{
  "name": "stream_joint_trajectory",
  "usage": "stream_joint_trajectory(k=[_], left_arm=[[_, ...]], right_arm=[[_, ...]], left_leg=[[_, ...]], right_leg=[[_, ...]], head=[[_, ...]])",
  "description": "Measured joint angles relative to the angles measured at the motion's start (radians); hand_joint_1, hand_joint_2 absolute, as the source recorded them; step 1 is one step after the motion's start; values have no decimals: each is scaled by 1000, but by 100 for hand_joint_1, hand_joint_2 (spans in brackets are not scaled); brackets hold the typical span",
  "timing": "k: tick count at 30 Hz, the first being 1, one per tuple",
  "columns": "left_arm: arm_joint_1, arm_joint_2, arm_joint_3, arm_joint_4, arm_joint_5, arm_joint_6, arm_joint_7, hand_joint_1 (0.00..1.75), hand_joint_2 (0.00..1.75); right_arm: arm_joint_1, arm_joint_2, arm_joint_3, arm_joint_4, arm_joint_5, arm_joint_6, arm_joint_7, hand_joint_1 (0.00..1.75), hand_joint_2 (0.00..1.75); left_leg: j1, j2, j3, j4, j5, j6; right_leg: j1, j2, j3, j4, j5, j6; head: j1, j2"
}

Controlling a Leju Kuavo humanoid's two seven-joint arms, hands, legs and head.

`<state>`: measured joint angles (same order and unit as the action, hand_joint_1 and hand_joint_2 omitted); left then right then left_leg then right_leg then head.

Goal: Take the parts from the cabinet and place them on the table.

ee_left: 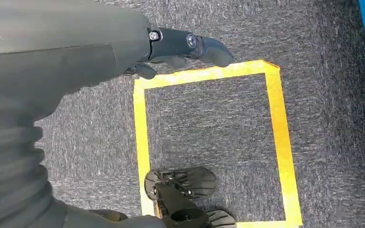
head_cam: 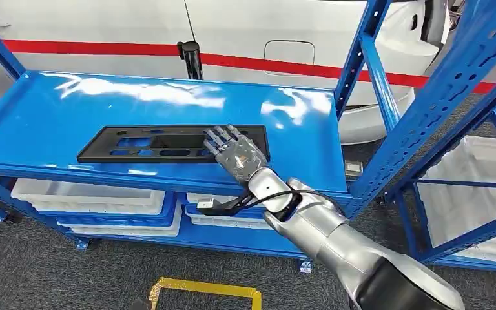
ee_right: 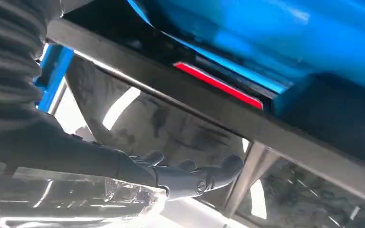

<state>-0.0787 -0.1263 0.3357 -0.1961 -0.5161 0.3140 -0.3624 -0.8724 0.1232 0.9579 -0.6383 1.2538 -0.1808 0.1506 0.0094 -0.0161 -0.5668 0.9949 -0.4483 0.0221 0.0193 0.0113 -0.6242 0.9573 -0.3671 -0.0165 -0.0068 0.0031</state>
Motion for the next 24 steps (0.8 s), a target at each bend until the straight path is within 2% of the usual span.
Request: stream_joint_trajectory(k=[5,11,12,13,18,19,21,22,24], left_arm=[[0,-1,0,0,-10,0,0,0,175],[-1,-3,0,0,-20,-6,12,0,175],[-1,-3,0,0,-20,-6,13,0,175],[-1,-3,0,0,-21,-6,14,0,175],[-1,-6,2,0,-19,11,-18,0,175],[-1,-6,2,0,-19,19,-24,0,0],[-1,-7,2,0,-16,24,-38,0,0],[-1,-8,3,0,-8,24,-51,0,175],[-1,-10,8,-1,-4,38,-79,0,175]], right_arm=[[-12,12,-27,41,30,-28,45,0,175],[-27,13,-62,79,58,-47,70,0,175],[-29,13,-65,85,63,-47,72,143,175],[-30,13,-68,90,65,-46,74,173,175],[-30,15,-84,121,79,-53,87,175,175],[-30,15,-89,126,81,-59,88,175,175],[-30,14,-96,135,84,-68,89,175,175],[-30,13,-98,138,85,-71,89,175,175],[-30,12,-106,143,89,-87,85,175,175]], left_leg=[[0,0,0,0,0,0],[0,0,0,0,0,0],[0,0,0,0,0,0],[0,0,0,0,0,0],[0,0,0,0,0,0],[0,0,0,0,0,0],[0,0,0,0,0,0],[0,0,0,0,0,0],[0,0,0,0,0,0]], right_leg=[[0,0,0,0,0,0],[0,0,0,0,0,0],[0,0,0,0,0,0],[0,0,0,0,0,0],[0,0,0,0,0,0],[0,0,0,0,0,0],[0,1,0,0,0,0],[0,1,0,0,0,0],[0,1,0,0,0,0]], head=[[0,0],[0,0],[0,0],[0,0],[0,0],[0,0],[0,0],[0,0],[0,0]])
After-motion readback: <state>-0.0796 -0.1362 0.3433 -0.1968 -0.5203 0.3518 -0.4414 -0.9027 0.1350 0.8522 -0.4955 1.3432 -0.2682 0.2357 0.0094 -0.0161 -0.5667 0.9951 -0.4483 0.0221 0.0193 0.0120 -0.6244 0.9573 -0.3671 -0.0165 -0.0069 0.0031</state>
